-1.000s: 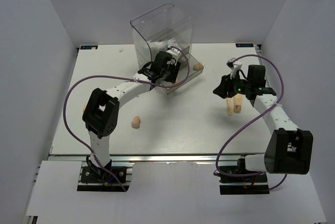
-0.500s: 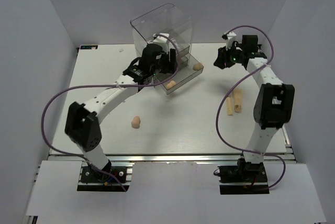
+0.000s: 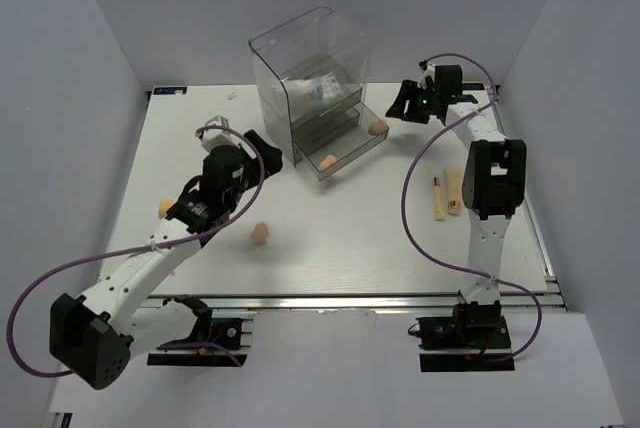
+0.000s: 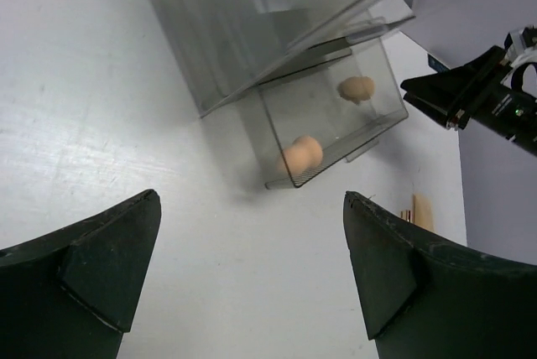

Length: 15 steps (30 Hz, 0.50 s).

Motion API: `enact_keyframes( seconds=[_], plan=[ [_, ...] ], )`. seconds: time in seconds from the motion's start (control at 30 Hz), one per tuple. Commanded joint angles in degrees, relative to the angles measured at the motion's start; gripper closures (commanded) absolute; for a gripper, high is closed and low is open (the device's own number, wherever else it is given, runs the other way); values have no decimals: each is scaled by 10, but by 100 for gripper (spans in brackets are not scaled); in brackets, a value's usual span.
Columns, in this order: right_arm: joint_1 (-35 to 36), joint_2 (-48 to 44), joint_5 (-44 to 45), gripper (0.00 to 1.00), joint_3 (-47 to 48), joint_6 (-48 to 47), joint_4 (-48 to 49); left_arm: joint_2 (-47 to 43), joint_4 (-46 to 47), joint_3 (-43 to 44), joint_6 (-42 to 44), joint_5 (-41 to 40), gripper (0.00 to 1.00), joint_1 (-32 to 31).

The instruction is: Organize the makeup

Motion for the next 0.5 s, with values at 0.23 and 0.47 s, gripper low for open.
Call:
enact_keyframes(
  seconds=[0.23,0.47],
  plan=[
    [18,73,20,44,70,40,49,-41,-21,-48,-107,-46,2,7],
    [34,87,23,45,57,33,54,-30,-34,-45,-109,-40,2,7]
  ],
)
